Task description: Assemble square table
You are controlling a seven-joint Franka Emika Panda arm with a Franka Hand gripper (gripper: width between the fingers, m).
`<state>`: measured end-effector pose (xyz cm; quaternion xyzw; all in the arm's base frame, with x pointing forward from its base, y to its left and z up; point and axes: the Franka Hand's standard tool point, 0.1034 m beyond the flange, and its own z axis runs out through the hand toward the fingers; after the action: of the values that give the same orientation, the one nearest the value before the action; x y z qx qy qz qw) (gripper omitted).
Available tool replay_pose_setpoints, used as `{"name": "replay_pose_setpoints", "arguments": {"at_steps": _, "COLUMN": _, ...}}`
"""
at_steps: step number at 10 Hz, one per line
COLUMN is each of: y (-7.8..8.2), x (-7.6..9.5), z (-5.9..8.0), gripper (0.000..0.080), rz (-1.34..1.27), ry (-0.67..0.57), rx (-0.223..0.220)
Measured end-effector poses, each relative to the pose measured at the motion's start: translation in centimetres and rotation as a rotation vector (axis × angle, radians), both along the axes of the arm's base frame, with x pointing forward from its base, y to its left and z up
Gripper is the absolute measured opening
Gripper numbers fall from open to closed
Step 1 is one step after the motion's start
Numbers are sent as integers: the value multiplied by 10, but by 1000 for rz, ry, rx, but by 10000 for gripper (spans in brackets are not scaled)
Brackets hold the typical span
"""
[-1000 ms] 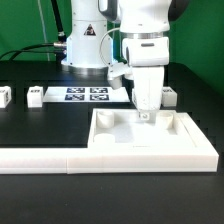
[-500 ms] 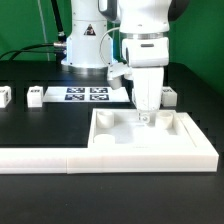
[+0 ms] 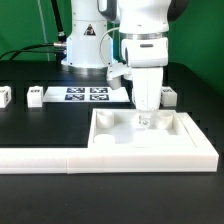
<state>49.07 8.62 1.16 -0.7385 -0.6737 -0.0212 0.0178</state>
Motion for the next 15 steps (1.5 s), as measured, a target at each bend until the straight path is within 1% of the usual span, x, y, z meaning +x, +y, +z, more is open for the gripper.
{"name": "replay_pose_setpoints", "arguments": {"at_steps": 1, "y": -1, "x": 0, "z": 0, "gripper": 644, "rz": -1, "ry": 0, "rx": 0}}
{"name": "replay_pose_setpoints", "arguments": {"at_steps": 2, "y": -1, "x": -4, "z": 7, "gripper": 648, "rz": -65, "ry": -9, "rx": 0}}
{"name": "replay_pose_setpoints", "arguments": {"at_steps": 4, "y": 3, "x": -26, "z": 27, "gripper": 648, "rz": -205, "ry": -28, "rx": 0}}
{"name": "replay_pose_setpoints", "arguments": {"at_steps": 5, "y": 7, "x": -31, "z": 36, "gripper": 648, "rz": -243, "ry": -35, "rx": -2}}
{"name": "replay_pose_setpoints", "arguments": {"at_steps": 6, "y": 8, "x": -32, "z": 45, "gripper": 648, "rz": -266, "ry": -47, "rx": -1}}
{"name": "replay_pose_setpoints", "arguments": {"at_steps": 7, "y": 8, "x": -31, "z": 49, "gripper": 648, "rz": -274, "ry": -52, "rx": -1}}
{"name": "replay_pose_setpoints", "arguments": {"at_steps": 9, "y": 8, "x": -32, "z": 46, "gripper": 648, "rz": -288, "ry": -46, "rx": -1}}
{"name": "replay_pose_setpoints", "arguments": {"at_steps": 11, "y": 8, "x": -33, "z": 46, "gripper": 648, "rz": -463, "ry": -44, "rx": 12}}
{"name": "replay_pose_setpoints", "arguments": {"at_steps": 12, "y": 11, "x": -43, "z": 44, "gripper": 648, "rz": -596, "ry": -60, "rx": 35}}
{"name": "replay_pose_setpoints", "arguments": {"at_steps": 13, "y": 17, "x": -53, "z": 44, "gripper": 648, "rz": -686, "ry": -50, "rx": 39}}
{"name": "replay_pose_setpoints", "arguments": {"at_steps": 15, "y": 31, "x": -59, "z": 44, "gripper": 648, "rz": -899, "ry": -29, "rx": 56}}
